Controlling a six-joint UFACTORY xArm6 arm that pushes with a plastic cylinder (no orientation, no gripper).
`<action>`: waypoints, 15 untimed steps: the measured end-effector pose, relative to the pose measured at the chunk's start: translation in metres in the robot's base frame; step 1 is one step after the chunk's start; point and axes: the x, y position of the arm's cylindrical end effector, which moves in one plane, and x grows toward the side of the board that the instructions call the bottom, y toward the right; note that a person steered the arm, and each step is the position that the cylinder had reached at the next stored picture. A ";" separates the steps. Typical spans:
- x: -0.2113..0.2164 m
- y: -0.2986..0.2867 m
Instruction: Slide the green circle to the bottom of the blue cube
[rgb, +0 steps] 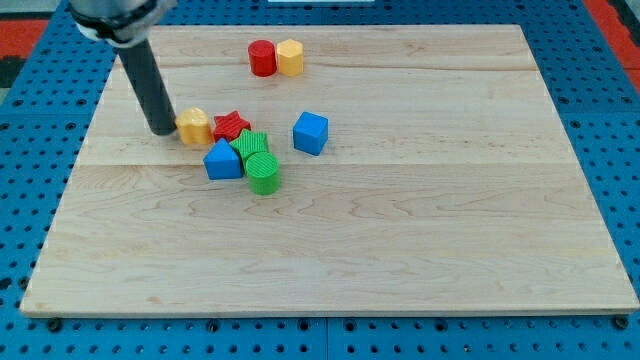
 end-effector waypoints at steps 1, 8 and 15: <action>0.003 -0.009; 0.098 0.013; 0.074 0.131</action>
